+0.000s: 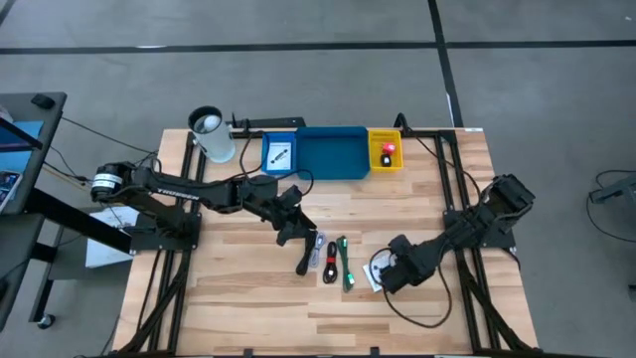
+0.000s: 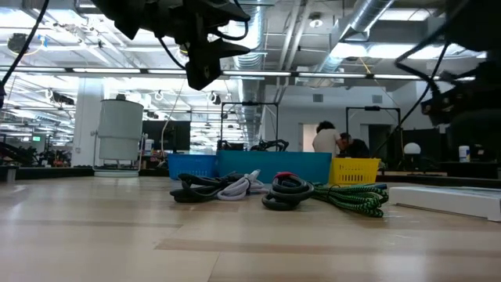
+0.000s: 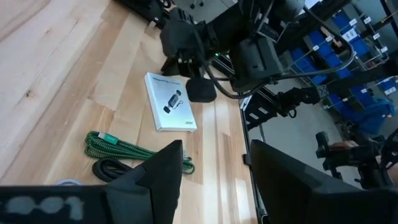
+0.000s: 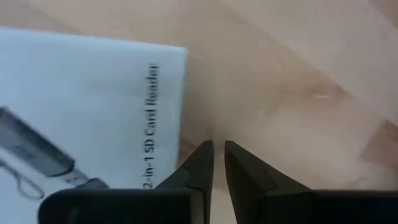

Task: Pick and place items into bin
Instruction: Put the card reader box into the blue basket

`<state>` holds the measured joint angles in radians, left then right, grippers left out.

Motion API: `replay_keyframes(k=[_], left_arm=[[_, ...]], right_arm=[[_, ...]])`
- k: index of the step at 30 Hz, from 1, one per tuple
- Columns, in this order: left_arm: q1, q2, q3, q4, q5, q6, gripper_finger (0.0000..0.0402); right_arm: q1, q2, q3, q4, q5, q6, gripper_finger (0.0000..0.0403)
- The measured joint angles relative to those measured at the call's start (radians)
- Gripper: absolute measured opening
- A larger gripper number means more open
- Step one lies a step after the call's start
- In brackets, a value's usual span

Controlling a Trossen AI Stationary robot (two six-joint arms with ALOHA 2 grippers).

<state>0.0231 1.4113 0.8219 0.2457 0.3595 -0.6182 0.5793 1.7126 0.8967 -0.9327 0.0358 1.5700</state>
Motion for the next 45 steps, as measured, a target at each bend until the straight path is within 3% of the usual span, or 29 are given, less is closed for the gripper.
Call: replay_keyframes(k=[5,18,35,45], left_arm=[[0.0,0.0,0.0,0.0,0.0,-0.014,0.0177],[0.0,-0.001,0.0,-0.011,0.002,-0.019,0.0177],[0.0,-0.001,0.0,-0.011,0.001,-0.017,0.0177],[0.0,-0.002,0.0,-0.032,0.001,0.012,0.0177]], right_arm=[[-0.042,-0.003,0.0,0.047,-0.058,-0.084,0.0037],[-0.095,-0.006,0.064,0.21,-0.058,-0.189,0.0038],[-0.139,-0.006,0.062,0.418,-0.038,-0.235,0.0038],[-0.139,-0.006,0.062,0.442,-0.038,-0.245,0.0038]])
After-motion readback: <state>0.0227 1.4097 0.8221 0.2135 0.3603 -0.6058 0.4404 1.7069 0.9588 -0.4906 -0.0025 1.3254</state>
